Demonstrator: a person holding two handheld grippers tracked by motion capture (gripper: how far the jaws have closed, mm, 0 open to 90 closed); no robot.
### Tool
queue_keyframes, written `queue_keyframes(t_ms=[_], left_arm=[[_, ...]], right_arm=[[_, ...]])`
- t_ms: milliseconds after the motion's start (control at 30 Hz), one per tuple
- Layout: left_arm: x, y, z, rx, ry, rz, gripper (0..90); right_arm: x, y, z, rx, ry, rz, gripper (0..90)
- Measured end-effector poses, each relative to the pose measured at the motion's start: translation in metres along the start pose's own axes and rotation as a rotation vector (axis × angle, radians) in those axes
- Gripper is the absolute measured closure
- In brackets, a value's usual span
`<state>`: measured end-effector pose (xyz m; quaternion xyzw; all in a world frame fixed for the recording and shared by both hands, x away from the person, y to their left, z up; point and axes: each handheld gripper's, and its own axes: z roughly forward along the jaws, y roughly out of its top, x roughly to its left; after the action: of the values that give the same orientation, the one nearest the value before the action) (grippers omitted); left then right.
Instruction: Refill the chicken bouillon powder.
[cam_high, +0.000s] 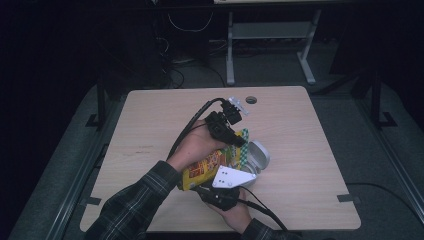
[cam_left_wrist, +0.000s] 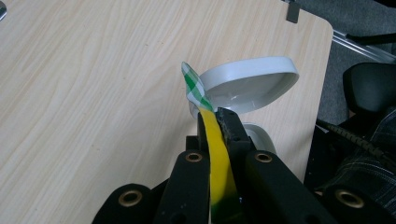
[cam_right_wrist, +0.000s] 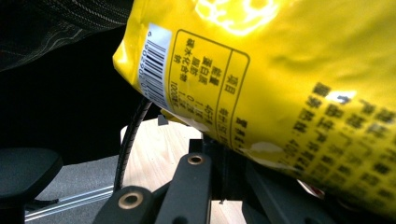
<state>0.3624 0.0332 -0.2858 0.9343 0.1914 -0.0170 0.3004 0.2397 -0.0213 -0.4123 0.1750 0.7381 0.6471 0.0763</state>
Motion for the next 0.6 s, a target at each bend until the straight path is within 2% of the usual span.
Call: queue_keyframes(t_ms=[600], left_arm=[[-0.0006,0.0003,0.0007,0.0,-0.002,-0.003,89.7]], right_arm=[[0.0001,-0.0001,-0.0001,-0.001,-0.001,0.003,90.0]])
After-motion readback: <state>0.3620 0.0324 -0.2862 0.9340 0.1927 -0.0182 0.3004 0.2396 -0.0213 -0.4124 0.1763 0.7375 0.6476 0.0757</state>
